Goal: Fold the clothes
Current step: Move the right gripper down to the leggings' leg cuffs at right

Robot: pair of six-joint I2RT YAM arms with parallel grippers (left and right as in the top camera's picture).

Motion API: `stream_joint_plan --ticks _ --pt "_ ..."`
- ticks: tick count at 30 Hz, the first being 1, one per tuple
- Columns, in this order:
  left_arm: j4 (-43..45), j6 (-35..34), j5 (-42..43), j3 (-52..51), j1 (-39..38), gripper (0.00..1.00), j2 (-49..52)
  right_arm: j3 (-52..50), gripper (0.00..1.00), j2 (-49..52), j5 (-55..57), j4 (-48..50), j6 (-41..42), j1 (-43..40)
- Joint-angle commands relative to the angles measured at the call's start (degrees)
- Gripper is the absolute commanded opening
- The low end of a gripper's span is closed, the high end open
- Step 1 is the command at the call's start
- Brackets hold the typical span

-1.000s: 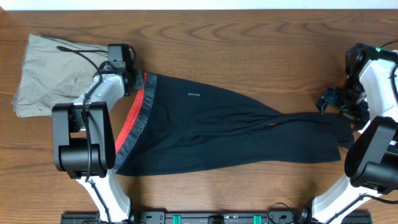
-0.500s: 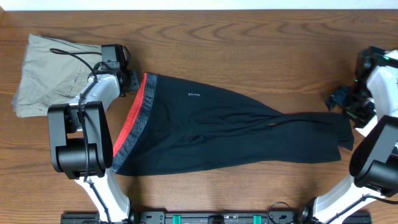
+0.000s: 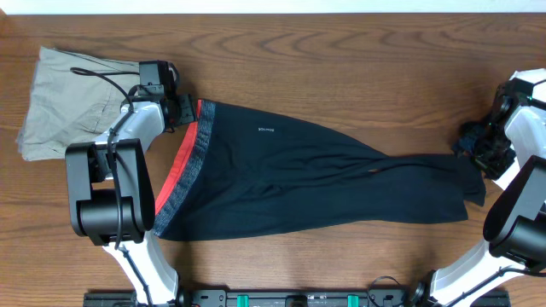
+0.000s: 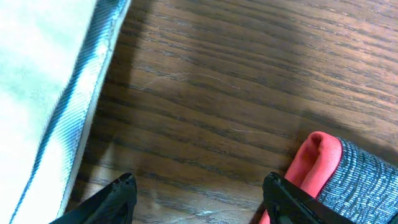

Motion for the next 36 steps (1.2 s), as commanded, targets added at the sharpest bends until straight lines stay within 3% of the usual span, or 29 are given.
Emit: stream_joint_plan --ticks 1,24,33,36 --pt "-0.44 -0.11 0.48 0.63 0.20 0.69 0.98 -0.39 0.64 0.07 1.27 1.92 -1.03 -1.51" --pt "-1.64 -0.11 0.46 0.63 0.20 0.70 0.98 -6.05 0.63 0.07 -2.99 10.43 -0.83 -2.27" --pt "-1.64 -0.11 0.46 0.59 0.20 0.70 0.98 -7.08 0.45 0.07 -2.67 11.87 -0.81 -2.27" --pt "-1.64 -0.11 0.46 0.59 0.20 0.70 0.98 -7.58 0.43 0.07 -2.64 12.37 -0.81 -2.29"
